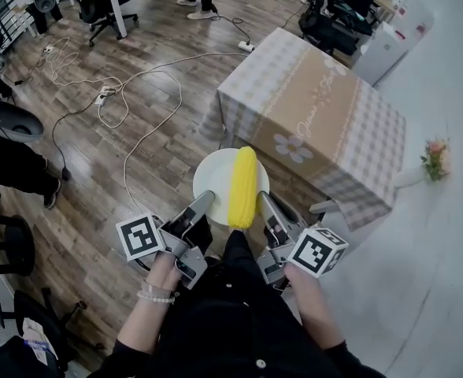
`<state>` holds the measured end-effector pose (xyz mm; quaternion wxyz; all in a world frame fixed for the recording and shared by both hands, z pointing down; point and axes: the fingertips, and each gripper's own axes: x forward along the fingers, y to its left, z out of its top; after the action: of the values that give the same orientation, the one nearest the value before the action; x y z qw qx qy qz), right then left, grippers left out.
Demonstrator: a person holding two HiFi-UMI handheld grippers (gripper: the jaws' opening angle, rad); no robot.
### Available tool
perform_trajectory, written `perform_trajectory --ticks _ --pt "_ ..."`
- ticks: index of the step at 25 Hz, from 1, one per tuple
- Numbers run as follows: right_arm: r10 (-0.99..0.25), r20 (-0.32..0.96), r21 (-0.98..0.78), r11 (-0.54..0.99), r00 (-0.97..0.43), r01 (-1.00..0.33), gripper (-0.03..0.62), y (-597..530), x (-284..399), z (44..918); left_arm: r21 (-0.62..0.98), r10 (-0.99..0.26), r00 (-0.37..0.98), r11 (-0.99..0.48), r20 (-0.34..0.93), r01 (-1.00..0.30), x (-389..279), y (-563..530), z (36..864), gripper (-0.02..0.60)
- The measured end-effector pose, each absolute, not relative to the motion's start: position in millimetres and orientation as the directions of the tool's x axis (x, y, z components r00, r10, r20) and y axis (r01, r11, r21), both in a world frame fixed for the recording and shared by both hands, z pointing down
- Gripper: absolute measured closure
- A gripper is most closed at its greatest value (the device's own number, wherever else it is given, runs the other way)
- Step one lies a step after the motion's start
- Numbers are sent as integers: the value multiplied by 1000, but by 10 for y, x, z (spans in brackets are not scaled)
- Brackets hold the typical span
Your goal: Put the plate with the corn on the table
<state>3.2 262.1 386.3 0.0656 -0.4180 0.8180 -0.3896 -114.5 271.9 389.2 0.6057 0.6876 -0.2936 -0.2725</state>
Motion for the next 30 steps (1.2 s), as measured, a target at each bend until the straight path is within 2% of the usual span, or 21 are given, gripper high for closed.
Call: perform_trajectory --ticks 21,30 --pt "-677 203 -700 405 -708 -588 488 1760 187 3800 991 -786 617 -101 -29 -83 -983 1966 3826 538" --pt "-634 204 -703 436 -746 -562 488 1041 439 3790 993 -816 577 -86 -24 -80 -709 1315 3825 538"
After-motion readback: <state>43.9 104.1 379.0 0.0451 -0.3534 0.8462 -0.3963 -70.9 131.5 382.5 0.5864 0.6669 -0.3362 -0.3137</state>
